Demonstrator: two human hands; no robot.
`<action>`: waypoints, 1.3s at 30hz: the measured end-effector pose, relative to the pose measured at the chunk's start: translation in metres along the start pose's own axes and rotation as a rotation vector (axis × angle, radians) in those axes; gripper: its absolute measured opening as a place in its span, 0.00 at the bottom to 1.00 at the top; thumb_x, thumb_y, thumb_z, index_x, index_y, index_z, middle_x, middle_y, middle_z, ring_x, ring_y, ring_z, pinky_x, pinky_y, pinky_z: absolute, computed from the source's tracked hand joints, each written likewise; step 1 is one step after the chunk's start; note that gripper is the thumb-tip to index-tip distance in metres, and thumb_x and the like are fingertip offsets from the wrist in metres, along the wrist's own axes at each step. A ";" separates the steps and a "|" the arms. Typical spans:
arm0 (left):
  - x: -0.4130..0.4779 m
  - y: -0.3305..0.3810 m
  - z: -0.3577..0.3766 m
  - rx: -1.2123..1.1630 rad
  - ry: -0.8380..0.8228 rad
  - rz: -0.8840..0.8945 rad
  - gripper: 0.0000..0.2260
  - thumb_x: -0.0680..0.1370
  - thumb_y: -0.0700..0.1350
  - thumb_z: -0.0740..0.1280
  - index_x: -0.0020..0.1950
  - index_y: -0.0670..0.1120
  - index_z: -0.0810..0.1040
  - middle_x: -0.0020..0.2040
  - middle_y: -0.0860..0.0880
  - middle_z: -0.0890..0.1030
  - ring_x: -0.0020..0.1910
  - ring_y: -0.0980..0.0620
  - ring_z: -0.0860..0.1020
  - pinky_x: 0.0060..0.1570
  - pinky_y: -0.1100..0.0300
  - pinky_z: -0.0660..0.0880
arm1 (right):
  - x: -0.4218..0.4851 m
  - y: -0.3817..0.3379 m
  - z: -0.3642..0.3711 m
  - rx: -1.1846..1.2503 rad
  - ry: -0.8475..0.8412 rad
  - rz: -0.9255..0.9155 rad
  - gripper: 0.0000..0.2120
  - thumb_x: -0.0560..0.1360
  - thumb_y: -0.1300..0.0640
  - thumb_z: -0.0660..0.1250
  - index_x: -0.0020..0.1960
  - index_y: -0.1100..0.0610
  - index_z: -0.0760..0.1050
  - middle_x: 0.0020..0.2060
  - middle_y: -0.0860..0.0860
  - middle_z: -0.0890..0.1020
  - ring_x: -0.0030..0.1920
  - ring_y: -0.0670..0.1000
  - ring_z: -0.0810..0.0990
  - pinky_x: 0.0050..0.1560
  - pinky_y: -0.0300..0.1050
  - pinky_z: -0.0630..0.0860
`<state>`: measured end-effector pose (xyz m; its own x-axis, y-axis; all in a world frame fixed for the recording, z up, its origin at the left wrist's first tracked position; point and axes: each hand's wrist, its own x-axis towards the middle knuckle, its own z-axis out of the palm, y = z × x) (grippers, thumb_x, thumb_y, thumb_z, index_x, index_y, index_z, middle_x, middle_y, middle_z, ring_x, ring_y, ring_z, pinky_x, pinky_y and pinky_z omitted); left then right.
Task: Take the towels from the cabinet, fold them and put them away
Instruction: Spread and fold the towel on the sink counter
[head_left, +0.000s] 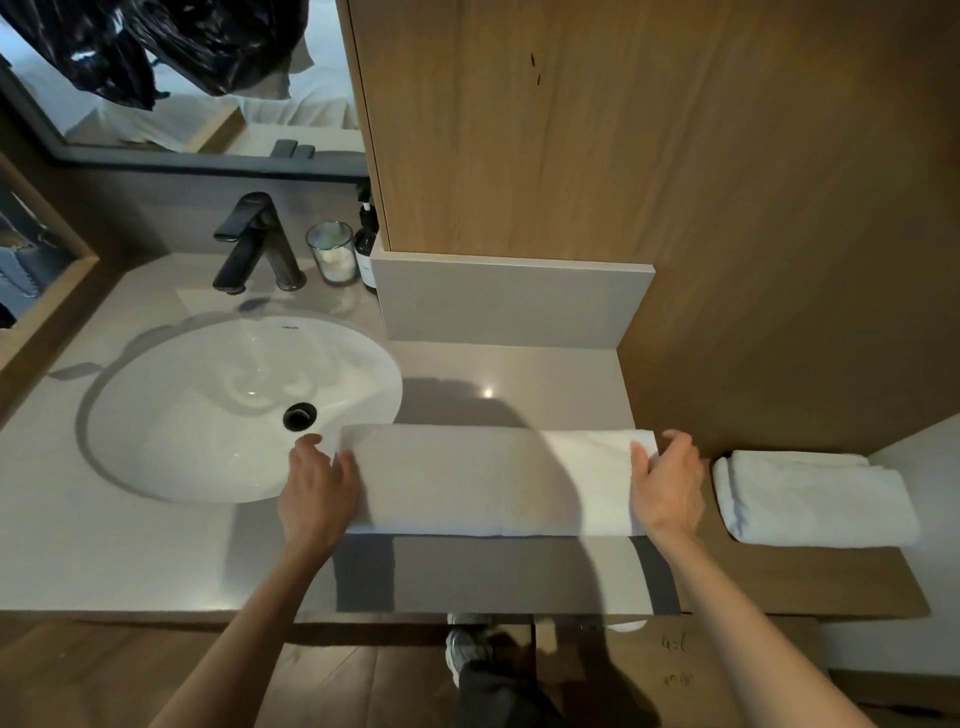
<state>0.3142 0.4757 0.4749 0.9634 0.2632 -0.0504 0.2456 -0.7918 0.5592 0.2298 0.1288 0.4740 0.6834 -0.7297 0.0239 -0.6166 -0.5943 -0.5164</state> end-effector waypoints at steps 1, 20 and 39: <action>-0.003 0.001 0.001 0.064 0.059 0.093 0.17 0.80 0.45 0.61 0.66 0.39 0.67 0.61 0.38 0.75 0.57 0.36 0.75 0.54 0.43 0.71 | -0.004 -0.003 0.000 -0.067 0.081 -0.077 0.18 0.79 0.54 0.64 0.66 0.60 0.68 0.60 0.60 0.76 0.57 0.59 0.73 0.54 0.53 0.73; -0.039 0.022 0.053 0.369 -0.192 0.575 0.26 0.79 0.62 0.40 0.78 0.61 0.49 0.79 0.53 0.44 0.78 0.50 0.39 0.75 0.44 0.38 | -0.033 -0.010 0.037 -0.393 -0.295 -0.596 0.26 0.79 0.35 0.35 0.76 0.35 0.40 0.79 0.45 0.44 0.78 0.53 0.39 0.75 0.58 0.34; -0.029 -0.007 0.006 0.006 -0.174 0.117 0.31 0.75 0.59 0.68 0.73 0.52 0.62 0.67 0.39 0.67 0.64 0.39 0.66 0.65 0.47 0.62 | -0.033 -0.077 0.030 -0.188 -0.476 -0.752 0.21 0.82 0.49 0.57 0.74 0.48 0.63 0.72 0.51 0.68 0.72 0.54 0.63 0.74 0.51 0.55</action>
<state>0.2850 0.4698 0.4673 0.9893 0.0705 -0.1275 0.1309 -0.8147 0.5650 0.2665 0.2090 0.4878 0.9947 0.0651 -0.0794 0.0325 -0.9330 -0.3584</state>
